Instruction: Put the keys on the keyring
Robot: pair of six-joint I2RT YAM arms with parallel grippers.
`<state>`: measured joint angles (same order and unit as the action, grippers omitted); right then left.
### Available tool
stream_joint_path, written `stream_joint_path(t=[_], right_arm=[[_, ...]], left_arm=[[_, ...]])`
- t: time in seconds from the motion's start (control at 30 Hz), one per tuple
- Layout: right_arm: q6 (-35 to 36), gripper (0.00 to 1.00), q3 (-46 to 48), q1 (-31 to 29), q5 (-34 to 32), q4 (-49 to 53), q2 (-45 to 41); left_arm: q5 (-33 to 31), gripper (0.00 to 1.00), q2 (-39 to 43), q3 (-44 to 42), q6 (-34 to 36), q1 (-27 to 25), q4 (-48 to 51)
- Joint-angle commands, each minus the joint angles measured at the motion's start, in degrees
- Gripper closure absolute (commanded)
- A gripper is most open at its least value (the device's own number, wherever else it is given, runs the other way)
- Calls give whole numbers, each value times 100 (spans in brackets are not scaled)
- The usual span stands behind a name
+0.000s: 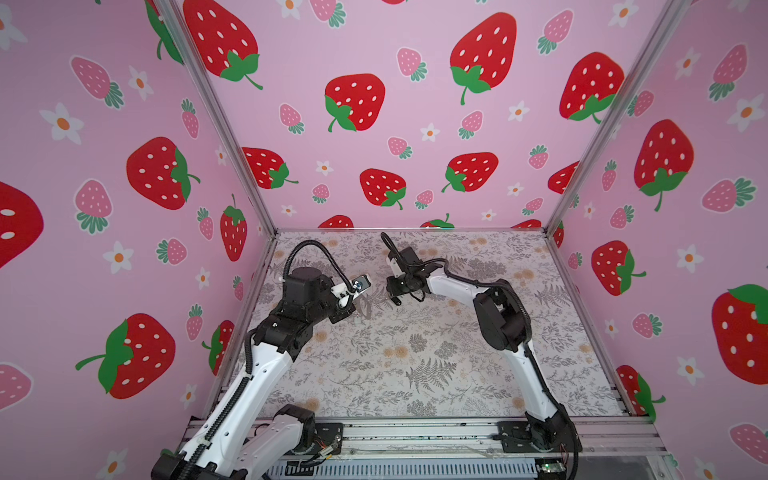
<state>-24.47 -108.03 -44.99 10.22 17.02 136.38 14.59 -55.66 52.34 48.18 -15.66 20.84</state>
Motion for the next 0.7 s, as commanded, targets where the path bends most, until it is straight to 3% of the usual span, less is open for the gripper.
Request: stream_joint_path(t=[0.0, 0.27, 0.67], right_arm=[[313, 75, -310, -14, 15, 358, 216], [754, 72, -135, -300, -1145, 574, -237], [423, 68, -173, -408, -1233, 805, -297]], left_arm=[[116, 100, 71, 242, 64, -18, -100], [110, 100, 77, 244, 67, -24, -111], [149, 100, 78, 242, 62, -18, -108]])
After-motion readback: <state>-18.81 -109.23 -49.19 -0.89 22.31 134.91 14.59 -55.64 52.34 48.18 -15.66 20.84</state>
